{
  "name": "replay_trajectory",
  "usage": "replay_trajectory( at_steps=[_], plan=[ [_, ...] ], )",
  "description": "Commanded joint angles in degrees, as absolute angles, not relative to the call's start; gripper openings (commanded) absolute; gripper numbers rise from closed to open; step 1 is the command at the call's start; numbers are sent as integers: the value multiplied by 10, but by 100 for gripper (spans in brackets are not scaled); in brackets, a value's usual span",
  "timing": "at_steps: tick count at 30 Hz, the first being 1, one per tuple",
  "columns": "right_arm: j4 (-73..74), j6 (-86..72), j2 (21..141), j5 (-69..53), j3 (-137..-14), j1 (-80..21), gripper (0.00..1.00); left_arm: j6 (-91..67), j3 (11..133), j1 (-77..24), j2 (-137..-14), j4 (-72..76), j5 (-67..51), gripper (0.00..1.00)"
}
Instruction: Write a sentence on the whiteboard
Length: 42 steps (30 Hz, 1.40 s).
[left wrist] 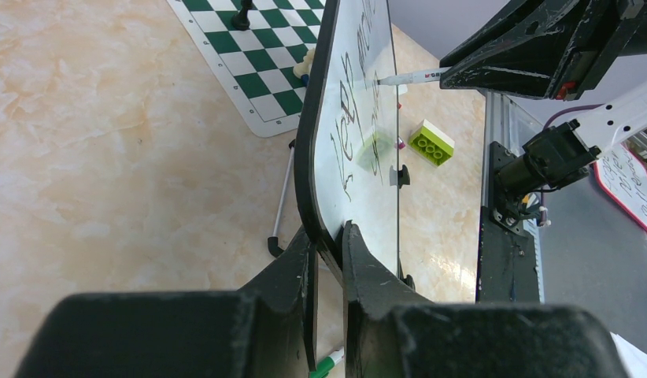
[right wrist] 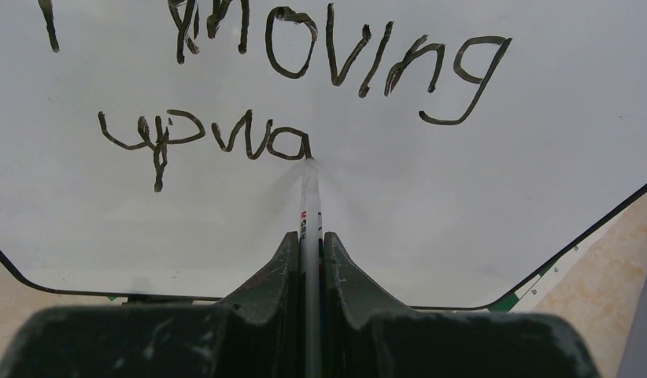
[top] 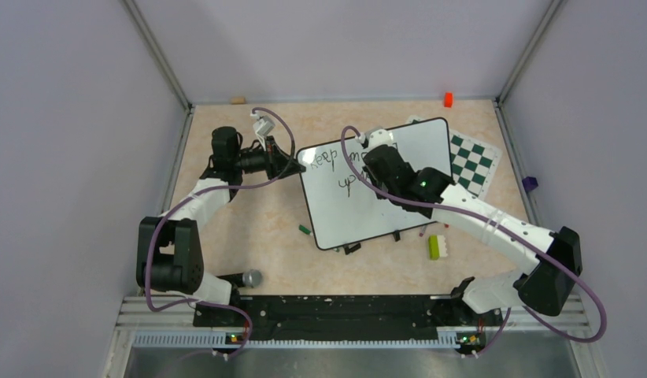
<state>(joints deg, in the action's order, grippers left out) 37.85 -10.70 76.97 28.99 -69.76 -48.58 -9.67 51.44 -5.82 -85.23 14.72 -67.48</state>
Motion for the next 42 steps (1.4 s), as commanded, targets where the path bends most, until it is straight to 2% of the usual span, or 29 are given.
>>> replay_trajectory(
  at_steps=[1, 12, 42],
  plan=[
    [385, -114, 747, 285, -701, -476, 0, -4, 487, -91, -864, 70, -726, 13],
    [362, -99, 696, 285, -705, -470, 0, -4, 486, -91, -863, 69, -726, 13],
    [333, -97, 747, 259, -700, -446, 0, 9, 487, -92, -863, 69, -727, 13]
  ],
)
